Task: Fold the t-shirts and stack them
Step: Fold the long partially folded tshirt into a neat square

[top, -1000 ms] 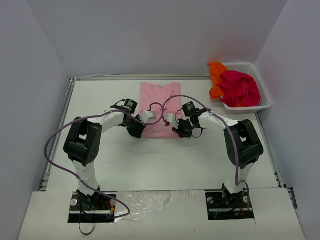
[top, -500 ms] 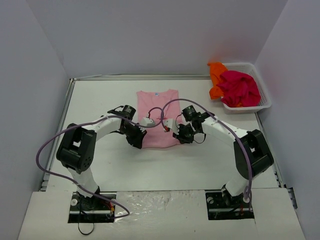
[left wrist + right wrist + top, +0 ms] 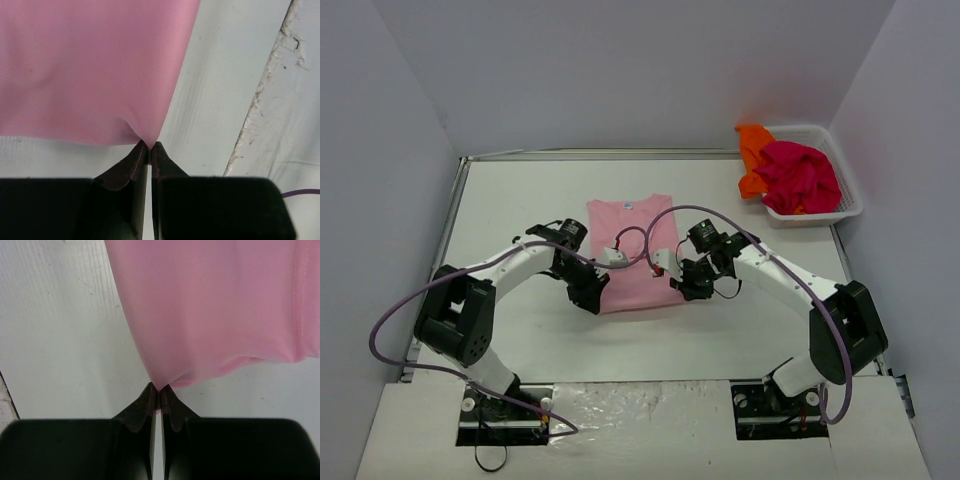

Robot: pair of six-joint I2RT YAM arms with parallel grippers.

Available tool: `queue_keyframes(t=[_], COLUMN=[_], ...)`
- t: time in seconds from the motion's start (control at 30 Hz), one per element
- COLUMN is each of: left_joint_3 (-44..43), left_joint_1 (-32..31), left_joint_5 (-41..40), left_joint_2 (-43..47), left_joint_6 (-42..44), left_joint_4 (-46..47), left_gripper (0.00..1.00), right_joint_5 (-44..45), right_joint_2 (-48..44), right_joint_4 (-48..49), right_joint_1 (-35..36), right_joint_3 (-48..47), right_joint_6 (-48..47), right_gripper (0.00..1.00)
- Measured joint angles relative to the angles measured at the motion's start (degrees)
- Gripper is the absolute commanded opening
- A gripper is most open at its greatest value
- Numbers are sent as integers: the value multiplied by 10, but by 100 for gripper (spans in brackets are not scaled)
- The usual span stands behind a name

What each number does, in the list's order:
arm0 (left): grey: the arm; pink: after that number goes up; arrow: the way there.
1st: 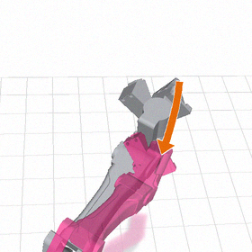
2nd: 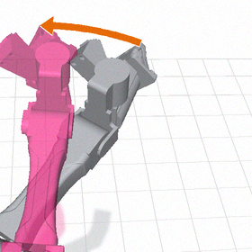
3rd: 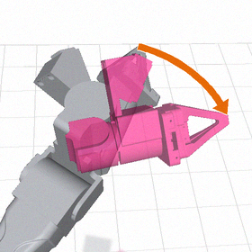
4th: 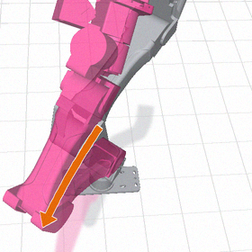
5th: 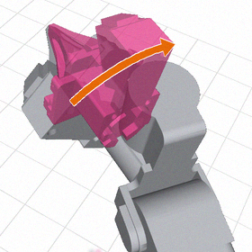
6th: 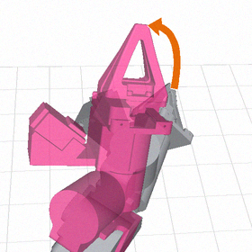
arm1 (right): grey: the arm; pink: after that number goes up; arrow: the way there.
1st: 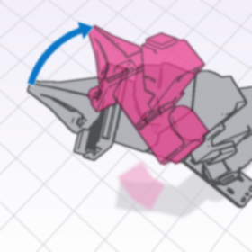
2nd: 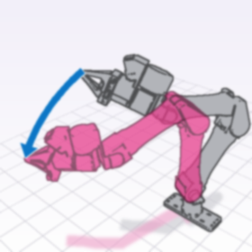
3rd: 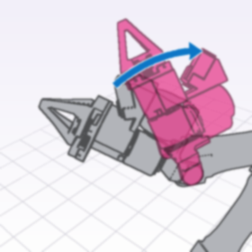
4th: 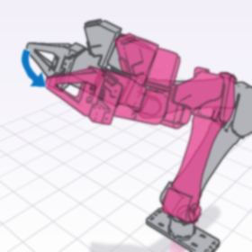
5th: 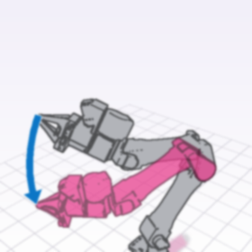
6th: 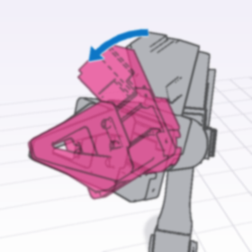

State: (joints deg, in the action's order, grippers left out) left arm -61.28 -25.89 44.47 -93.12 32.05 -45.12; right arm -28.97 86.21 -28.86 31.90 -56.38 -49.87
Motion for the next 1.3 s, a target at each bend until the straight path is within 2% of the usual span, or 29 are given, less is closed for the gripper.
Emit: queue_keyframes(t=[0.23,0.6,1.3], left_joint_3=[2,-5,-70], left_joint_1=[-5,-7,4], left_joint_5=[25,55,21], left_joint_2=[28,28,37], left_joint_6=[36,113,124], left_joint_4=[-28,-100,-125], left_gripper=[2,2,2], right_joint_5=[-9,-30,-23], right_joint_2=[-37,-43,-42], right_joint_4=[-19,-57,-93], right_joint_1=[0,0,0], right_joint_3=[23,22,-57], right_joint_6=[-6,-30,-45], right_gripper=[0,0,0])
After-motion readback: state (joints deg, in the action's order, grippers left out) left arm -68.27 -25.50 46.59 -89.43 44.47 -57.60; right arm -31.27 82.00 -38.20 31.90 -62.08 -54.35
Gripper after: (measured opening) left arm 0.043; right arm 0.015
